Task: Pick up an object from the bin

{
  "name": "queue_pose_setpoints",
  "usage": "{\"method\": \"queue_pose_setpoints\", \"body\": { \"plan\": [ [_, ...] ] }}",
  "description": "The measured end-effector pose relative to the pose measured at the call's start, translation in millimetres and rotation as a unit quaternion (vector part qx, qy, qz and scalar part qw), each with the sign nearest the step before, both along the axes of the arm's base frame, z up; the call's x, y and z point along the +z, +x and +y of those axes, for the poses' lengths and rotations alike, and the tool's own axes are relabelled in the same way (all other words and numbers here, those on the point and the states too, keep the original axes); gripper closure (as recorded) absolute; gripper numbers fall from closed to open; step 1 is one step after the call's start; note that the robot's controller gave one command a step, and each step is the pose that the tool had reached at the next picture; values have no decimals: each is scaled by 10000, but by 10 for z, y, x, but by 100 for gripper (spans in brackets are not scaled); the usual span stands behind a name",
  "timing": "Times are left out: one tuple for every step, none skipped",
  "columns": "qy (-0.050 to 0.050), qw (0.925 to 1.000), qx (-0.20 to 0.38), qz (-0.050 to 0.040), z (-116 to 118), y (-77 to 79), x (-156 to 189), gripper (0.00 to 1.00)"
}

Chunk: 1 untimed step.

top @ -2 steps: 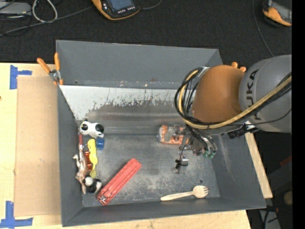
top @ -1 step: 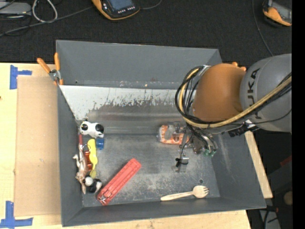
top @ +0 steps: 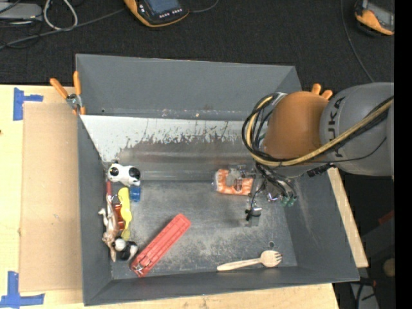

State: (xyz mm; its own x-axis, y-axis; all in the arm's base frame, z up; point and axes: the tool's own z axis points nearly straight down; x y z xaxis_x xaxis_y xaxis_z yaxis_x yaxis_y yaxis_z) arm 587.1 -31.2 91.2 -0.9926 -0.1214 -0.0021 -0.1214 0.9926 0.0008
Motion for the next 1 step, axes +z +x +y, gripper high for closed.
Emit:
{"method": "queue_pose_setpoints", "body": {
  "plan": [
    [8,9997,263,3,-129,266,465,0]
  ]
}}
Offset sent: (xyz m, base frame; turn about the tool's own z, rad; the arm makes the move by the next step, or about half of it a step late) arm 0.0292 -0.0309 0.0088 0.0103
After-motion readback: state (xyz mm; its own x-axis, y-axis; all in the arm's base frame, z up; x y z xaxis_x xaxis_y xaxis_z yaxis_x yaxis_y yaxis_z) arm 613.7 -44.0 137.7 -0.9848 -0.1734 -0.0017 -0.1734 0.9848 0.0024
